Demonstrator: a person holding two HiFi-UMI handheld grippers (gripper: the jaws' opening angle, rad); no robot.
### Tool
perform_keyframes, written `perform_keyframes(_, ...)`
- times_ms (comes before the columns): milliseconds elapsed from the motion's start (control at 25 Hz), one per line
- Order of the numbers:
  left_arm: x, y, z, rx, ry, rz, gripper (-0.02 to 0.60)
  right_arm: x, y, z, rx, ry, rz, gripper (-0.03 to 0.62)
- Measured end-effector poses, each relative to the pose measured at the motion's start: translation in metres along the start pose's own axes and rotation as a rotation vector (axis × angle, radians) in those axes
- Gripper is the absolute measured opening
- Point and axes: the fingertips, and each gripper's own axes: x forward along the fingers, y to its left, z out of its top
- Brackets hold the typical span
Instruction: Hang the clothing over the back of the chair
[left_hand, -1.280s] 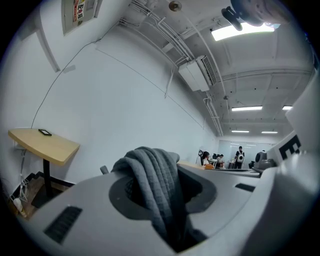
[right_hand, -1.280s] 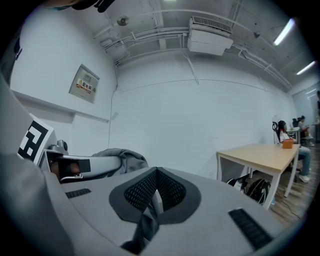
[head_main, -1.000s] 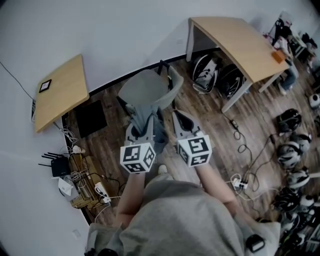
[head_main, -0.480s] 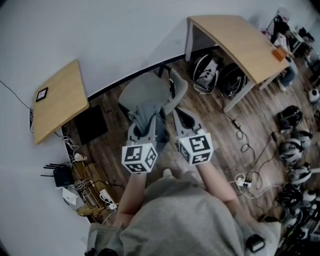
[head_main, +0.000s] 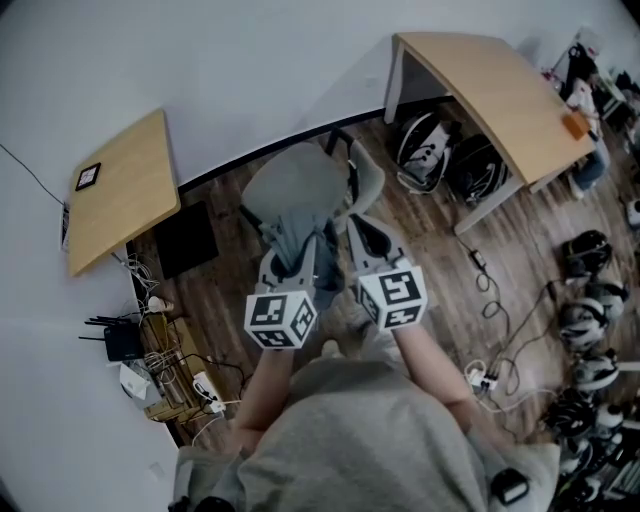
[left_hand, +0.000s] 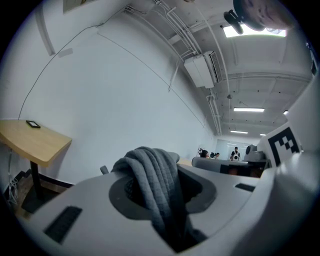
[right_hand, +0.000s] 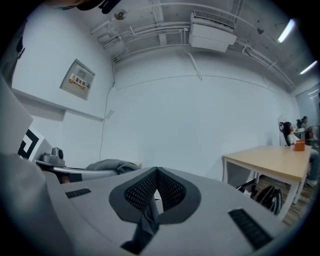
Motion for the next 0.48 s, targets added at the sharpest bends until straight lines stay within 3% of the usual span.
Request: perform_keyframes(480, 0.043, -0.026, 0.001, -0.034, -0.055, 0.188, 0.112, 0.027, -0.05, 0.016, -0.061, 0.003, 0.208, -0.002)
